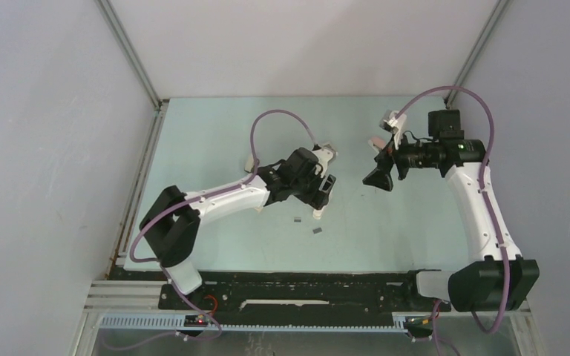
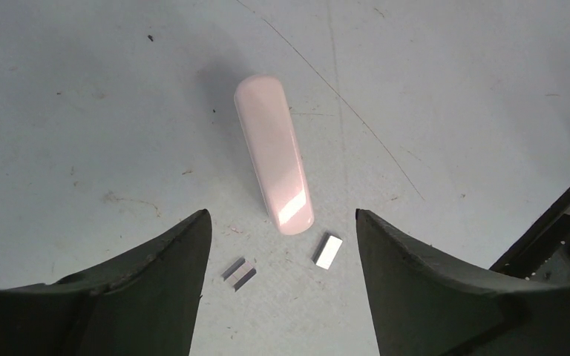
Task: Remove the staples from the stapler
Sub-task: Place the stapler at the center of the board, then pick up the stapler from the center of the board.
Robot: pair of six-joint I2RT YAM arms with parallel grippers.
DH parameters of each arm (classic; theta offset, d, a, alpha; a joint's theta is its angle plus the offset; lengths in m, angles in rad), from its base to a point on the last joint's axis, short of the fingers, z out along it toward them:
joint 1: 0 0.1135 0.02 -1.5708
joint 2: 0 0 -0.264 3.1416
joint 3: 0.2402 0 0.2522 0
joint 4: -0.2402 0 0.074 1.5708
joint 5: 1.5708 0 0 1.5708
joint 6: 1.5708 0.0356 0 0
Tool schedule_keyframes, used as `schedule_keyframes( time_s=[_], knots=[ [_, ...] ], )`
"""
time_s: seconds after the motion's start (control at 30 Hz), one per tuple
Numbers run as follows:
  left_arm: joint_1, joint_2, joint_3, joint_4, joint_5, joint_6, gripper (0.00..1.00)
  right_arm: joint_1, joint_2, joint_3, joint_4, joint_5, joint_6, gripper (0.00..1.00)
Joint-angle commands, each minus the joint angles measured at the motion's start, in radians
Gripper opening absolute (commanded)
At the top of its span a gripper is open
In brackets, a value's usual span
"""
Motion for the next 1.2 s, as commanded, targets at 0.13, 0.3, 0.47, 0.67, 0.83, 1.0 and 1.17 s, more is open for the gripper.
schedule_keyframes(
  time_s=[0.13, 0.3, 0.47, 0.67, 0.83, 1.0, 1.17],
  knots=[
    [0.013, -0.133, -0.078, 0.050, 0.003, -0.022, 0.81, 0.106, 0.018, 0.053, -0.060, 0.281, 0.032, 0.98],
    [0.017, -0.209, -0.111, 0.043, -0.027, -0.037, 0.86, 0.160, 0.026, 0.075, 0.012, 0.434, 0.146, 0.97],
    [0.023, -0.262, -0.149, 0.041, -0.052, -0.049, 0.88, 0.215, 0.052, 0.086, 0.031, 0.586, 0.215, 0.97],
    [0.025, -0.307, -0.182, 0.042, -0.078, -0.066, 0.89, 0.217, 0.063, 0.076, 0.040, 0.520, 0.243, 0.96],
    [0.025, -0.378, -0.233, 0.072, -0.098, -0.073, 0.89, 0.206, 0.050, 0.075, 0.059, 0.315, 0.219, 0.98],
    [0.036, -0.473, -0.263, 0.077, -0.095, -0.064, 0.93, 0.176, 0.054, 0.076, 0.114, 0.122, 0.247, 0.98],
    [0.077, -0.539, -0.252, 0.026, -0.041, -0.063, 0.94, 0.169, 0.046, 0.077, 0.122, 0.013, 0.134, 0.99]
  ],
)
